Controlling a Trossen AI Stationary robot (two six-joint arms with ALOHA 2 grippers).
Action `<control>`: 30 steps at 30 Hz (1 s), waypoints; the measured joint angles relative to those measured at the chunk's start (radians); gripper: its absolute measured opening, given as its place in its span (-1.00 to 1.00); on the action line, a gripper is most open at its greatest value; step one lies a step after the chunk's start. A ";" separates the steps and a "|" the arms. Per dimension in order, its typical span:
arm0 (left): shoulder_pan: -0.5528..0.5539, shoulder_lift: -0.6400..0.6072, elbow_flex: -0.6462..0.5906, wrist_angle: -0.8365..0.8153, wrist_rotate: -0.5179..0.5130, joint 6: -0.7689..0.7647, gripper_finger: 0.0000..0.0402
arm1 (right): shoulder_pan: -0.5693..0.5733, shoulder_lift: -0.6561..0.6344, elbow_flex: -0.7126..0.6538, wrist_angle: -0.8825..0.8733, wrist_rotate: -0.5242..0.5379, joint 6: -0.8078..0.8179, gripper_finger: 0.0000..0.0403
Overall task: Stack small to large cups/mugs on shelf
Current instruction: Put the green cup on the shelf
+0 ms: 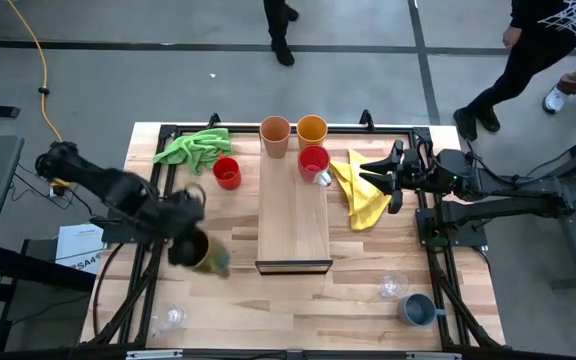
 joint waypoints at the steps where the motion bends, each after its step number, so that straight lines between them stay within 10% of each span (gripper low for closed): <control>1: 0.030 -0.005 0.019 0.018 -0.030 0.023 -0.89 | 0.000 0.000 0.000 -0.002 0.000 0.000 -0.53; 15: 0.482 -0.019 -0.181 0.852 0.143 0.310 -0.89 | 0.000 0.000 0.000 -0.004 0.000 0.003 -0.53; 23: 0.512 -0.020 -0.446 1.384 0.162 0.188 -0.89 | 0.000 0.001 0.000 0.068 -0.065 0.026 -0.53; 30: 0.512 -0.020 -0.496 1.482 0.116 0.161 -0.89 | 0.000 0.001 0.000 0.093 -0.126 0.026 -0.53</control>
